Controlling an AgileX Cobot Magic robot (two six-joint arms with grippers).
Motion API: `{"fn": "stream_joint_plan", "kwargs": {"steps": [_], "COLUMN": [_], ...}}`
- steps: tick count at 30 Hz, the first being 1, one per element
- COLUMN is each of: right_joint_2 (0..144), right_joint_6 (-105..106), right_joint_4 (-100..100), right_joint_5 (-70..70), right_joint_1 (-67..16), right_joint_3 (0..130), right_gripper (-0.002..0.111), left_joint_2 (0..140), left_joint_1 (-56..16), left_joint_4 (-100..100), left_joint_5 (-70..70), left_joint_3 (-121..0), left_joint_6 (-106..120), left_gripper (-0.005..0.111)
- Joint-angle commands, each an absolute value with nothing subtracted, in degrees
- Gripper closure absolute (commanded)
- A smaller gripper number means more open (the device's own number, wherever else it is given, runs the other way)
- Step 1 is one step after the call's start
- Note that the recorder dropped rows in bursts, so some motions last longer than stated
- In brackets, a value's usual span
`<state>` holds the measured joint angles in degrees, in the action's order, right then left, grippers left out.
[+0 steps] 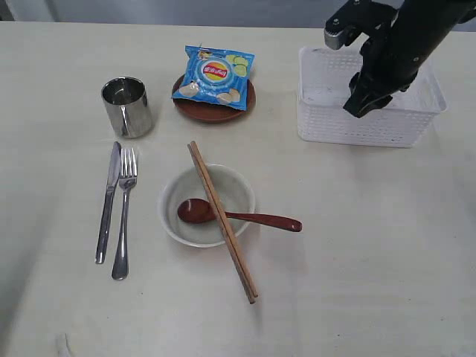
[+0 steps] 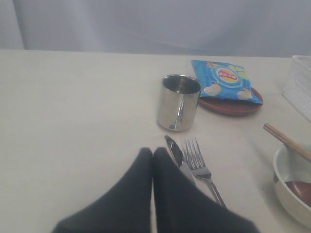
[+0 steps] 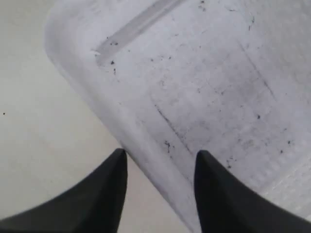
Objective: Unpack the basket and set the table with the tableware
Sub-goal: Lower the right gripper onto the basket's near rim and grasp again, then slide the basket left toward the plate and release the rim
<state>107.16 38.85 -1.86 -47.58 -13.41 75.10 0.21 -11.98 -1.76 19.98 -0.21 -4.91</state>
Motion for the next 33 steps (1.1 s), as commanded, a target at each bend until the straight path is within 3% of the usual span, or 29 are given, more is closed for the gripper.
{"fn": "stream_joint_plan", "kwargs": {"steps": [1, 7, 10, 20, 33], "right_joint_2": [109.07, 111.67, 110.47, 114.51, 119.69], "right_joint_6": [38.88, 39.13, 36.15, -19.10, -26.35], "right_joint_4": [-3.14, -3.62, -6.70, -1.47, -6.04], "right_joint_5": [-47.63, -47.02, -46.21, -41.51, -36.30], "right_joint_1": [-12.60, -12.60, -12.76, -21.06, -22.89], "right_joint_3": [74.90, 74.90, 76.54, 86.57, 87.55], "right_gripper": [0.080, 0.085, 0.109, 0.109, 0.109], "left_joint_2": [0.00, 0.00, 0.00, 0.00, 0.00], "left_joint_1": [-12.24, -12.24, -12.24, -12.24, -12.24], "left_joint_4": [-1.72, -1.72, -1.72, -1.72, -1.72], "left_joint_5": [19.85, 19.85, 19.85, 19.85, 19.85], "left_joint_3": [0.00, 0.00, 0.00, 0.00, 0.00], "left_joint_6": [-4.73, -4.73, -4.73, -4.73, -4.73], "left_gripper": [0.107, 0.107, 0.107, 0.107, 0.107]}}
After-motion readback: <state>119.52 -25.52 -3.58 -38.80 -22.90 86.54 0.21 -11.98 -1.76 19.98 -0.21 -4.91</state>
